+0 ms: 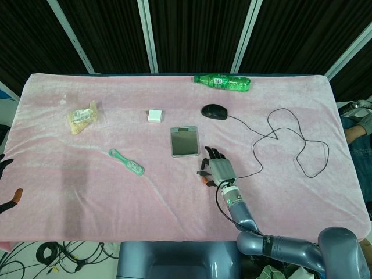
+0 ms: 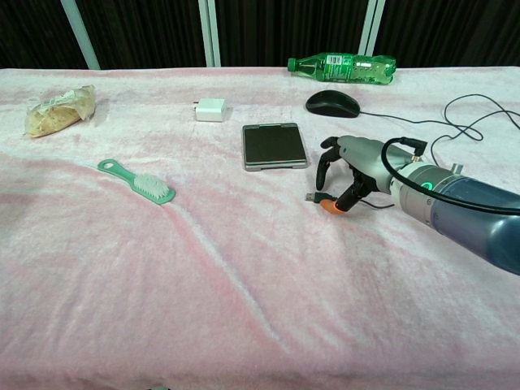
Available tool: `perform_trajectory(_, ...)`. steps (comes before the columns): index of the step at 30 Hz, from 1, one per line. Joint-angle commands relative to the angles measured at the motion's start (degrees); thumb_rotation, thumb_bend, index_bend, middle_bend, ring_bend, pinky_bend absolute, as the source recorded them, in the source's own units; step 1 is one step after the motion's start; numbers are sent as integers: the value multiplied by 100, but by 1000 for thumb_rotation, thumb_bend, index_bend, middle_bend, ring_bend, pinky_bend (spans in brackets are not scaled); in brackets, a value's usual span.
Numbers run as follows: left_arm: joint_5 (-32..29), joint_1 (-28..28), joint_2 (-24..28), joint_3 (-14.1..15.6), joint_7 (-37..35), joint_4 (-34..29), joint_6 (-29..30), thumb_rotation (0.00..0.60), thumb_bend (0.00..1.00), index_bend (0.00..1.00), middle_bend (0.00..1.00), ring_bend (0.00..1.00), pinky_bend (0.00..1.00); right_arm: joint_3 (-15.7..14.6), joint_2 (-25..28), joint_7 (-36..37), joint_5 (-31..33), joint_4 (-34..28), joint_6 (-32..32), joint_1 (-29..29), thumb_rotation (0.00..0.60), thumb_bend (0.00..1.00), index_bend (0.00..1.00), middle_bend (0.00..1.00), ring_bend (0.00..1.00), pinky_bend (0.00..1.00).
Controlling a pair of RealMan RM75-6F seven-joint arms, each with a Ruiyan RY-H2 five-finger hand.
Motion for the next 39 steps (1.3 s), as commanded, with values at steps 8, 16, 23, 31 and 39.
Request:
perform_trajectory(8, 4, 0, -2, -1, 3, -2, 6, 600, 339, 163, 61, 0, 0, -9, -38, -15, 4, 42, 40, -2, 600, 279, 509, 34, 46, 164)
perform_trajectory(16, 3, 1, -3, -1, 3, -3, 9, 600, 339, 163, 61, 0, 0, -25, -89, -65, 60, 85, 36, 6, 600, 279, 512, 34, 46, 164)
perform_trajectory(23, 6, -1, -4, -2, -9, 2, 8, 600, 339, 163, 61, 0, 0, -2, -124, -50, 76, 134, 8, 21, 600, 281, 541, 34, 46, 164)
perform_trajectory(31, 0, -2, 2, -2, -27, -1, -1, 600, 339, 163, 61, 0, 0, 24, -152, 7, 56, 155, 14, 13, 600, 301, 557, 35, 46, 164)
perform_trajectory(39, -7, -1, 3, -3, -23, -8, -3, 600, 339, 163, 61, 0, 0, 69, -1, 87, -19, -32, 55, -34, 600, 312, 563, 35, 46, 164)
